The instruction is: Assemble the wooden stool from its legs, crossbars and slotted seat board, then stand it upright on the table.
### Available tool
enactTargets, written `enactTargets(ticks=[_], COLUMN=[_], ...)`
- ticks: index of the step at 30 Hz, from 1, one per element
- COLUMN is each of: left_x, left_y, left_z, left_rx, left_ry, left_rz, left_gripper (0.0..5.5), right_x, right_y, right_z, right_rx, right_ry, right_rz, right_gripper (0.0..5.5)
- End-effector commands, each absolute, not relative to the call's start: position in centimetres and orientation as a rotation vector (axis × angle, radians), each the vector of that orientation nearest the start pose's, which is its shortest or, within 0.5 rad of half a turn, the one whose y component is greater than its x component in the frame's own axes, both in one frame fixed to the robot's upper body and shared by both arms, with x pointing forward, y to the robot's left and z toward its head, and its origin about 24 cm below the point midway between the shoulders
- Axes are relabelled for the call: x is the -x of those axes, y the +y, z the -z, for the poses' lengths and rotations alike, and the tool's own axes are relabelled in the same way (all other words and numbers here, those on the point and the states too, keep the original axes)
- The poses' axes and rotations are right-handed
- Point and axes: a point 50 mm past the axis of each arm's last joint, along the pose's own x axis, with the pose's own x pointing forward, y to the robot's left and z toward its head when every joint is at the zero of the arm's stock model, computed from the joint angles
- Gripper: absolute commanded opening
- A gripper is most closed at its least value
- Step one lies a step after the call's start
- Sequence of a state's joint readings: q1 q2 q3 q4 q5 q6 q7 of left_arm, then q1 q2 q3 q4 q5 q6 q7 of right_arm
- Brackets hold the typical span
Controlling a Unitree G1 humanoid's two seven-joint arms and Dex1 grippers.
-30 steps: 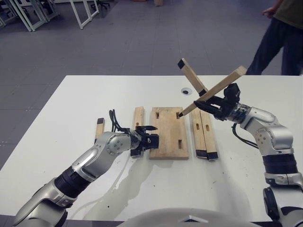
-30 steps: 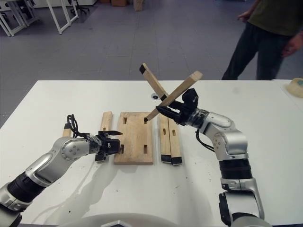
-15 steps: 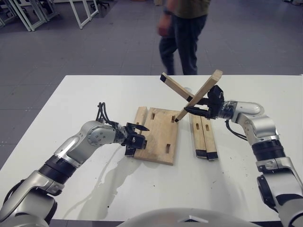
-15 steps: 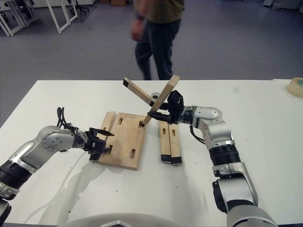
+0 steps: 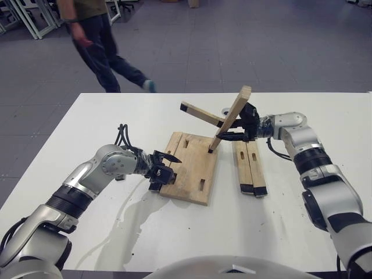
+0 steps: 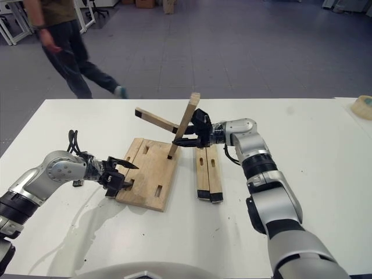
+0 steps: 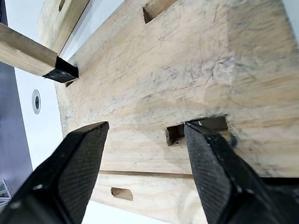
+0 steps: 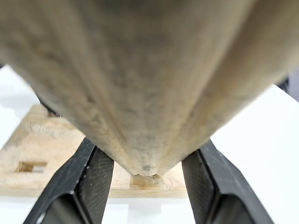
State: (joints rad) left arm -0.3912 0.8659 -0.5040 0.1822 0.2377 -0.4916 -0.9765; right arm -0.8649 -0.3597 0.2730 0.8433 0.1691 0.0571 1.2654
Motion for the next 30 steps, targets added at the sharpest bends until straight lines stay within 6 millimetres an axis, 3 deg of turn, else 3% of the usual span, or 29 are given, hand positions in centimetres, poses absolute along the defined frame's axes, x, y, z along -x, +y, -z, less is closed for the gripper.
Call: enactTargets(ticks=[1, 4, 7, 9, 11, 13, 18, 29, 30], left_x=[-24.7, -24.7, -24.7, -24.4, -24.1, -24.0, -23.8, -24.0, -24.0], left_y=[18.7, 18.4, 18.1, 18.0, 18.0, 18.1, 17.9, 17.8, 17.8], left_z=[-4.9, -4.9, -4.8, -4.7, -4.5, -4.5, -4.6, -4.5, -4.5], left_rx=[-1.275, -1.264, -1.244, -1.220, -1.207, -1.202, -1.191, -1.190, -1.188], left_ry=[0.218, 0.196, 0.181, 0.181, 0.183, 0.185, 0.178, 0.193, 0.195], left_rz=[1.562, 1.566, 1.545, 1.537, 1.534, 1.530, 1.534, 1.501, 1.502], left_gripper=[2.99, 2.99, 2.99, 2.99, 2.99, 2.99, 2.99, 2.99, 2.99], right_x=[-35.6, -36.1, -35.4, -34.3, -33.7, -34.2, -35.7, -35.8, -35.8], right_y=[-12.6, -12.4, -12.6, -12.6, -12.6, -12.9, -13.7, -13.7, -13.8], right_z=[-7.9, -7.8, -5.5, -3.6, -3.1, -4.0, -6.5, -7.0, -7.2], right_rx=[0.287, 0.233, 0.303, 0.232, 0.062, -0.032, -0.068, 0.034, 0.025], right_ry=[0.541, 0.595, 0.662, 0.732, 0.759, 0.732, 0.691, 0.566, 0.547], right_rz=[-1.344, -1.288, -1.238, -1.240, -1.250, -1.221, -1.166, -1.228, -1.228], right_gripper=[2.02, 2.02, 2.02, 2.02, 2.02, 2.02, 2.02, 2.02, 2.39])
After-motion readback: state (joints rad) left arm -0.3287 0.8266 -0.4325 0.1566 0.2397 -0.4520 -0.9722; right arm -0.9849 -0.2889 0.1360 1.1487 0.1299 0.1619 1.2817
